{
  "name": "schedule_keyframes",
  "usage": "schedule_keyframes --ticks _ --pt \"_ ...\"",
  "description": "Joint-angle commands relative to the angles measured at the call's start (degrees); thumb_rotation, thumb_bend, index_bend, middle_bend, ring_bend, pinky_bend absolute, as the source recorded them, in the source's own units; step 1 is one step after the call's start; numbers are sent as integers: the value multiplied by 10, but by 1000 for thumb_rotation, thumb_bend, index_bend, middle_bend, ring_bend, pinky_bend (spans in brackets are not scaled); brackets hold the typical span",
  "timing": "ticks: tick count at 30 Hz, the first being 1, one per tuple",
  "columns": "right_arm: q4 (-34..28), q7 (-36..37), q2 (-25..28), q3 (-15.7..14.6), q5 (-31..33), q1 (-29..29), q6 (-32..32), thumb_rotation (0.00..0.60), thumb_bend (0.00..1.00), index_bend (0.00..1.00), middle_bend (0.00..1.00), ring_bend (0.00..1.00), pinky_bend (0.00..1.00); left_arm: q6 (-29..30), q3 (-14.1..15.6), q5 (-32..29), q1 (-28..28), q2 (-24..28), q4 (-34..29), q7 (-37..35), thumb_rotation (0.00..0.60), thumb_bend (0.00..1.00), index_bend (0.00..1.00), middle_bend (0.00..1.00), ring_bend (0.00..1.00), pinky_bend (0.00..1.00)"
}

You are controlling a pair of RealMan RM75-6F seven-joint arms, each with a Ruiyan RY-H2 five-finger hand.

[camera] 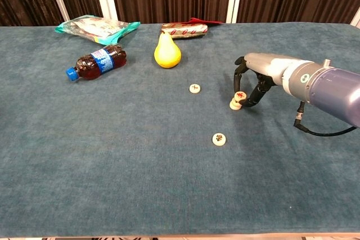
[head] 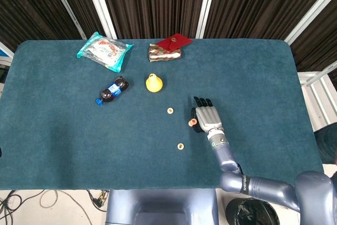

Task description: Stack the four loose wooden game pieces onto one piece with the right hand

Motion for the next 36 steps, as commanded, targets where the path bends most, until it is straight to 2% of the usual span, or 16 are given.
schedule_keyframes --ticks 1,36 --pt "3 1 -1 0 2 0 -1 600 397 523 0 0 0 0 0 0 0 0 0 0 600 615 70 0 0 0" --pt "3 1 -10 -3 0 6 2 600 397 523 0 0 0 0 -1 0 0 1 1 0 600 615 70 0 0 0"
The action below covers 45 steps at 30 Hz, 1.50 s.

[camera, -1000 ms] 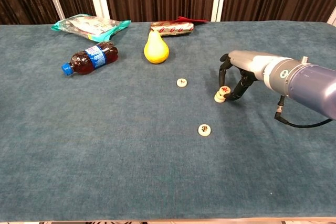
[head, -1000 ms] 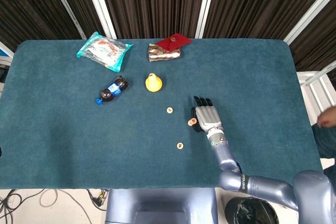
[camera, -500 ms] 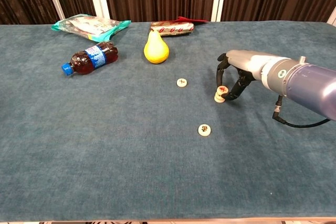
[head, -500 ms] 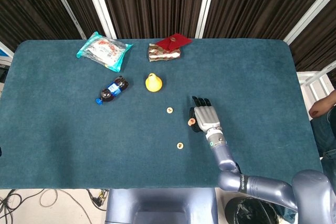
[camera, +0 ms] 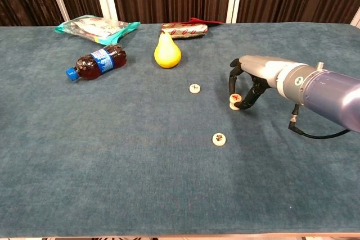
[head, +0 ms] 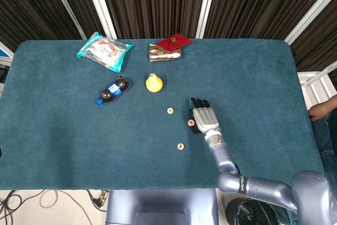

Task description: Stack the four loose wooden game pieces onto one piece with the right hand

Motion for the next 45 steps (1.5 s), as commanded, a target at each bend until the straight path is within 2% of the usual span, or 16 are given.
schedule_keyframes --ticks 1,20,45 --pt "1 -1 0 0 1 0 1 600 397 523 0 0 0 0 0 0 0 0 0 0 600 615 70 0 0 0" --pt "-2 -1 4 -1 2 0 -1 600 397 523 0 0 0 0 0 -1 0 0 0 1 600 616 70 0 0 0" --pt "-2 0 5 -4 3 0 -2 600 398 470 0 0 0 -1 0 -2 0 1 0 0 600 615 69 0 0 0"
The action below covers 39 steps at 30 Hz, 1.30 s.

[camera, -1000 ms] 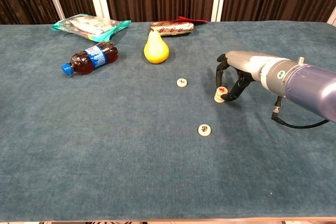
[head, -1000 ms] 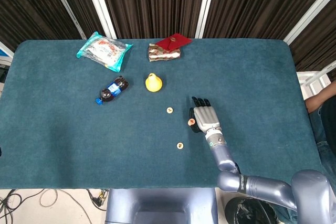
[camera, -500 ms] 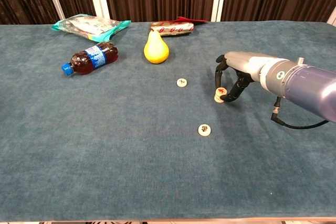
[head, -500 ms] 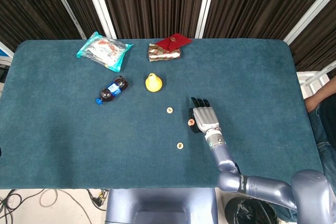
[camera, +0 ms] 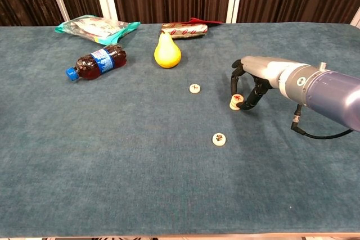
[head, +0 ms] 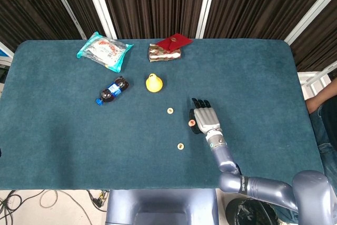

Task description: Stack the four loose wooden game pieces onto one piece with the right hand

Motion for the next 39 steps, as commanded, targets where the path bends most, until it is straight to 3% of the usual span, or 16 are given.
schedule_keyframes --ticks 1,19,25,39 --pt "1 0 0 0 0 0 0 600 398 467 0 0 0 0 0 0 0 0 0 0 600 615 69 0 0 0" --pt "-11 -1 5 0 -6 1 4 600 397 432 0 0 0 1 0 -1 0 0 -1 0 600 616 62 0 0 0" --pt "-4 0 -4 20 -11 16 10 600 397 415 0 0 0 0 0 0 0 -1 -1 1 600 616 62 0 0 0" --pt "23 -64 -65 52 51 66 39 600 398 381 0 0 0 -3 -1 -2 0 1 -4 -6 600 616 62 0 0 0"
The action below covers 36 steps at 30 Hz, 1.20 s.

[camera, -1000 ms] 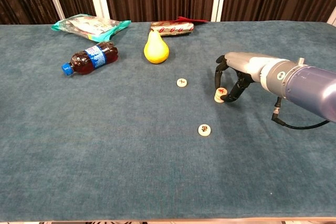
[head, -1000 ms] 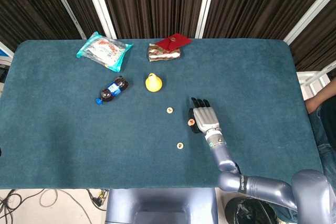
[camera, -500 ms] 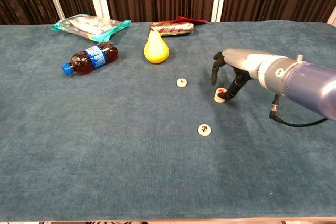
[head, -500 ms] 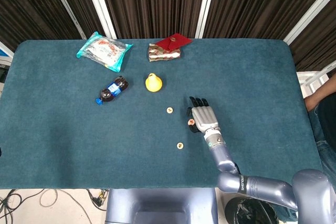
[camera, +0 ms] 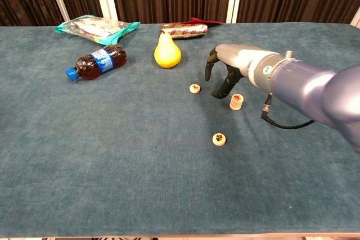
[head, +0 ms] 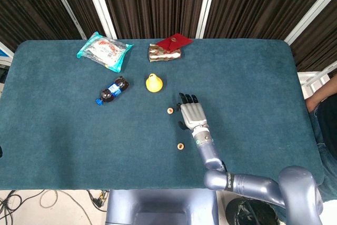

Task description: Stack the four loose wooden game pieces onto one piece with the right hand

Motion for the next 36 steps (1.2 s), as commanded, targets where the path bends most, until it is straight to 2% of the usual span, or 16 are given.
schedule_keyframes --ticks 1,22,36 --pt "12 -16 -16 11 16 13 10 600 398 381 0 0 0 -1 -1 0 0 1 0 -3 600 616 62 0 0 0" --pt "131 -64 -111 51 62 62 25 600 398 381 0 0 0 -4 0 1 -1 3 -4 -8 600 616 62 0 0 0" --pt "200 -70 -155 82 62 79 30 600 398 381 0 0 0 -6 -1 -2 -1 5 -5 -13 600 632 62 0 0 0"
